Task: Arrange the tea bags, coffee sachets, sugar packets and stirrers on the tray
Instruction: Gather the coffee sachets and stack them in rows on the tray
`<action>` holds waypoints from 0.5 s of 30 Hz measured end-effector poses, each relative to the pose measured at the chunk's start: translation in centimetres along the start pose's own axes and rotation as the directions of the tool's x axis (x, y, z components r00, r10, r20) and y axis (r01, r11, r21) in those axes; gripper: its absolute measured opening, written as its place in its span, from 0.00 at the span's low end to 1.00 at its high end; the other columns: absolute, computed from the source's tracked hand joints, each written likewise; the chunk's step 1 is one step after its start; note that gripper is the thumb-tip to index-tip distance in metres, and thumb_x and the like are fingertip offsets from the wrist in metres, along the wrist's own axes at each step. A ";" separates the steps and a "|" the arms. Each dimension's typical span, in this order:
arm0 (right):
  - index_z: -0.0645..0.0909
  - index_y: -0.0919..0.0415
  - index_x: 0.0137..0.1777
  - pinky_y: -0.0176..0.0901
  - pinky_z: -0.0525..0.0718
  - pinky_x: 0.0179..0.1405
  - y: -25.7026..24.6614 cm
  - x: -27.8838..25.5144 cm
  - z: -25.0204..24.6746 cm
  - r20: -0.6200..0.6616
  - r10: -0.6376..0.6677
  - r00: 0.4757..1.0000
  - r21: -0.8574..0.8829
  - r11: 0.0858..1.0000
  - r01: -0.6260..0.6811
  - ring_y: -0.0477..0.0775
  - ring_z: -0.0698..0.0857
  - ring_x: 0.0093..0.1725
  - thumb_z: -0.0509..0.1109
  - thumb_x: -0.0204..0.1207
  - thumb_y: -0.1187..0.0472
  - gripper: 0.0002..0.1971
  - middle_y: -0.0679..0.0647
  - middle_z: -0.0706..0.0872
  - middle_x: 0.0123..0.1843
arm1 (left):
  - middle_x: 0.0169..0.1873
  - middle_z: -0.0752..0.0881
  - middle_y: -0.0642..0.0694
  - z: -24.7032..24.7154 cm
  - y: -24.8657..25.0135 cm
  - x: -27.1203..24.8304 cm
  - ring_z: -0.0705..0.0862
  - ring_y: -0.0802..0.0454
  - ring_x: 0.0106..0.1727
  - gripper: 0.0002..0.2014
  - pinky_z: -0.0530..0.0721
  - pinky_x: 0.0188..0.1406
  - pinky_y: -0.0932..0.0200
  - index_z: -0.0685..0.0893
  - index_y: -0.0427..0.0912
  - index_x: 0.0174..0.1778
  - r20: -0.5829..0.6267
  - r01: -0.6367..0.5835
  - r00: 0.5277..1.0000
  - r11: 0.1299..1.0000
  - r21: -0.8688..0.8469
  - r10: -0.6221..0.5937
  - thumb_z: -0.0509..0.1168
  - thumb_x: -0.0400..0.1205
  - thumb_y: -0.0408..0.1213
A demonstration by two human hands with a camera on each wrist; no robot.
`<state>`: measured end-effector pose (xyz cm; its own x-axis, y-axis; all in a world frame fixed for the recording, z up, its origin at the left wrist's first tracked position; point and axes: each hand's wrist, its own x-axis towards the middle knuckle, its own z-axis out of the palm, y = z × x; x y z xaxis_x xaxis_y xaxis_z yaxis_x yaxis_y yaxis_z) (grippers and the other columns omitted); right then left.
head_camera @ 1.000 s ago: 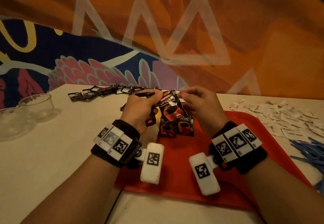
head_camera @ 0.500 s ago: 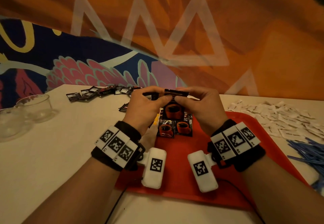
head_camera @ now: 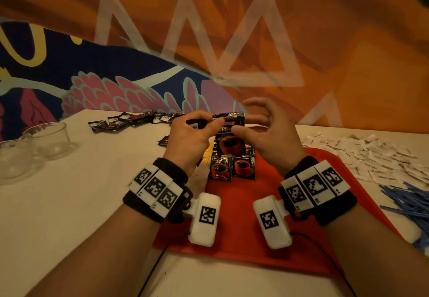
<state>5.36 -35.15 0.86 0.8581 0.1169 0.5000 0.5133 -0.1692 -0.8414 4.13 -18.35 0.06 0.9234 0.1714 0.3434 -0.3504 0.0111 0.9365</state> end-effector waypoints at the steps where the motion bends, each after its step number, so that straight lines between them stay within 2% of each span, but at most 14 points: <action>1: 0.85 0.45 0.48 0.47 0.91 0.46 0.2 0.1 -0.1 0.022 0.034 0.999 -0.060 0.998 -0.033 0.46 0.91 0.45 0.82 0.69 0.65 0.14 0.48 0.92 0.45 | 0.30 0.81 0.42 0.0 -0.1 0.1 0.68 0.49 0.23 0.10 0.67 0.19 0.60 0.84 0.44 0.34 -0.014 0.012 1.000 1.000 -0.024 -0.012 0.73 0.81 0.32; 3: 0.88 0.48 0.38 0.45 0.88 0.45 0.5 0.2 -0.4 0.039 0.086 0.996 -0.172 0.982 -0.078 0.45 0.90 0.42 0.83 0.69 0.59 0.07 0.47 0.92 0.40 | 0.31 0.81 0.43 -0.1 -0.4 0.2 0.69 0.49 0.25 0.10 0.69 0.21 0.59 0.84 0.44 0.33 -0.029 0.033 0.999 0.999 -0.030 -0.034 0.73 0.81 0.32; 5: 0.88 0.50 0.34 0.41 0.83 0.39 0.8 0.3 -0.7 0.055 0.135 0.989 -0.221 0.968 -0.120 0.44 0.89 0.37 0.83 0.69 0.58 0.07 0.47 0.90 0.35 | 0.33 0.85 0.44 0.0 -0.6 0.3 0.75 0.50 0.27 0.08 0.72 0.23 0.60 0.86 0.44 0.35 -0.016 0.058 0.998 0.998 0.000 -0.057 0.74 0.81 0.34; 7: 0.88 0.53 0.34 0.44 0.81 0.35 1.2 0.6 -1.3 0.084 0.193 0.978 -0.251 0.954 -0.167 0.46 0.87 0.33 0.83 0.69 0.58 0.07 0.49 0.90 0.31 | 0.41 0.90 0.41 0.0 -0.6 0.4 0.85 0.50 0.35 0.03 0.76 0.28 0.60 0.89 0.44 0.44 0.021 0.094 0.995 0.996 -0.010 -0.093 0.73 0.82 0.38; 9: 0.87 0.56 0.34 0.47 0.82 0.34 1.7 1.1 -2.1 0.105 0.279 0.955 -0.301 0.924 -0.236 0.53 0.88 0.35 0.83 0.69 0.60 0.07 0.54 0.90 0.31 | 0.47 0.91 0.42 -0.2 -0.7 0.7 0.90 0.53 0.42 0.06 0.78 0.31 0.61 0.89 0.44 0.52 0.020 0.140 0.990 0.988 -0.065 -0.139 0.72 0.82 0.40; 11: 0.85 0.58 0.34 0.45 0.81 0.32 2.2 1.6 -3.1 0.114 0.389 0.914 -0.356 0.875 -0.328 0.55 0.88 0.35 0.81 0.71 0.63 0.09 0.56 0.89 0.30 | 0.47 0.89 0.44 -0.5 -0.6 1.0 0.89 0.55 0.41 0.07 0.77 0.30 0.62 0.87 0.43 0.55 -0.006 0.187 0.982 0.973 -0.137 -0.189 0.71 0.83 0.40; 15: 0.83 0.61 0.34 0.41 0.80 0.31 3.3 1.9 -4.2 0.092 0.580 0.810 -0.451 0.749 -0.485 0.50 0.86 0.33 0.80 0.72 0.64 0.09 0.52 0.87 0.27 | 0.46 0.87 0.43 -0.9 -0.8 1.3 0.88 0.53 0.39 0.04 0.75 0.25 0.65 0.87 0.41 0.52 -0.026 0.238 0.968 0.947 -0.216 -0.249 0.70 0.84 0.36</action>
<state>8.76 -39.60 -0.15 0.9911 0.0862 -0.1019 -0.0259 -0.6250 -0.7802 5.43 -17.24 -0.28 0.9773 0.1883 0.0970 -0.1456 0.2646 0.9533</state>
